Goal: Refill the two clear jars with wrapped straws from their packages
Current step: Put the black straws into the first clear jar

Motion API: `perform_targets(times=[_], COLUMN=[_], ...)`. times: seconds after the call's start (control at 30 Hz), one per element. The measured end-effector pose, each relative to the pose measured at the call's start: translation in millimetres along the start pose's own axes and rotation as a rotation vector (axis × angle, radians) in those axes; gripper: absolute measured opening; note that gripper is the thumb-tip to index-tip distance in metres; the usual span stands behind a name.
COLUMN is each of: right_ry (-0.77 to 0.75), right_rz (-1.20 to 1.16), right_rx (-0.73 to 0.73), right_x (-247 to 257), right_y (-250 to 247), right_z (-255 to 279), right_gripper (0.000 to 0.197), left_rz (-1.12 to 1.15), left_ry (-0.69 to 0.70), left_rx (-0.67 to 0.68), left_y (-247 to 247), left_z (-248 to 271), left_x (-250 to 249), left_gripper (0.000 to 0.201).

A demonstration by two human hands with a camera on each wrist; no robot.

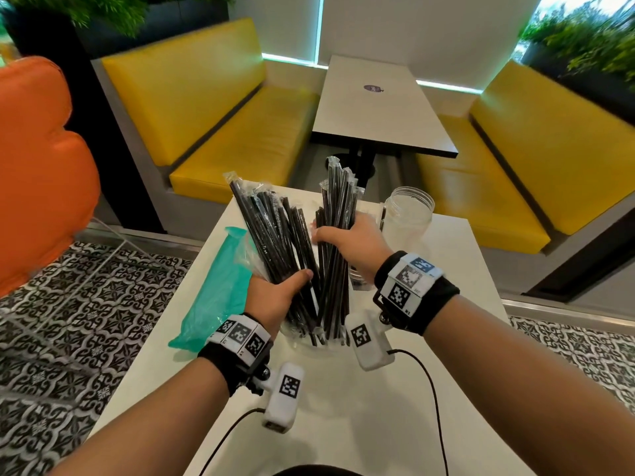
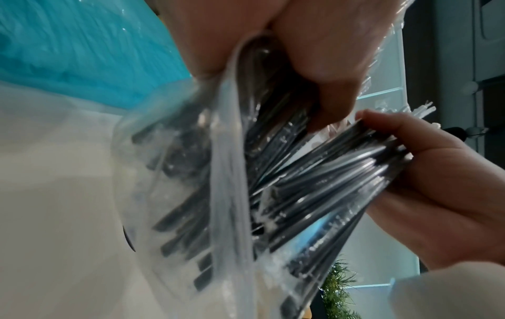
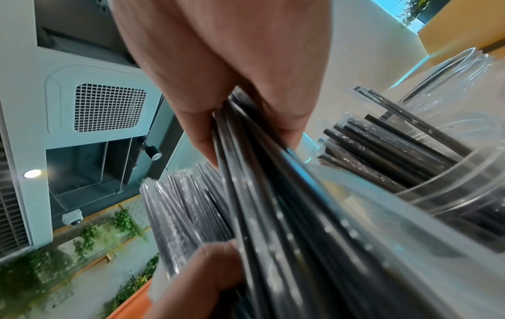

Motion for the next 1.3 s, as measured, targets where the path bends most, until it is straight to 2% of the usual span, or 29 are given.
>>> perform_targets(times=[0.13, 0.23, 0.3, 0.5, 0.7, 0.83, 0.97, 1.13, 1.2, 1.3], right_ry=[0.011, 0.013, -0.021, -0.118, -0.247, -0.270, -0.245, -0.145, -0.103, -0.107], right_rz=[-0.067, -0.068, -0.072, -0.332, -0.455, -0.353, -0.162, -0.015, 0.017, 0.083], right_rx=[-0.003, 0.033, 0.025, 0.028, -0.035, -0.111, -0.206, -0.248, -0.268, -0.301], right_x=[7.7, 13.9, 21.7, 58.2, 84.6, 70.9, 32.7, -15.0, -27.5, -29.5], right_y=[-11.5, -18.4, -23.4, -53.4, -92.8, -98.0, -86.6, -68.1, -66.7, -70.1], right_z=[-0.5, 0.5, 3.0, 7.0, -2.2, -17.5, -33.5, -37.0, -37.3, -40.3], right_gripper=[0.020, 0.023, 0.024, 0.016, 0.024, 0.023, 0.021, 0.015, 0.019, 0.030], left_rz=[0.025, 0.025, 0.033, 0.058, -0.005, -0.036, -0.037, -0.024, -0.018, -0.024], left_ry=[-0.037, -0.036, -0.037, -0.034, -0.030, -0.060, -0.075, -0.068, -0.067, -0.063], left_rx=[-0.014, -0.017, -0.020, 0.015, -0.050, -0.089, -0.073, -0.065, -0.056, -0.064], left_y=[-1.6, -0.6, -0.1, -0.1, -4.3, -8.2, -9.3, -8.7, -9.4, -12.2], left_z=[0.0, -1.1, -3.4, -3.2, 1.8, 2.6, 4.0, 2.9, 2.8, -0.5], left_x=[-2.3, -3.1, 0.7, 3.0, -8.5, -12.0, -12.8, -11.4, -10.4, -5.5], left_gripper=[0.071, 0.094, 0.101, 0.091, 0.092, 0.066, 0.075, 0.043, 0.044, 0.057])
Point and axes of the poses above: each hand's wrist, its own z-axis away from the middle knuckle, its own y-axis out of the palm, x = y × z, the point moved 3 cm from there along -z, towards the middle knuckle, and after that the axes turned 6 degrees about x, right-handed, at the moved point
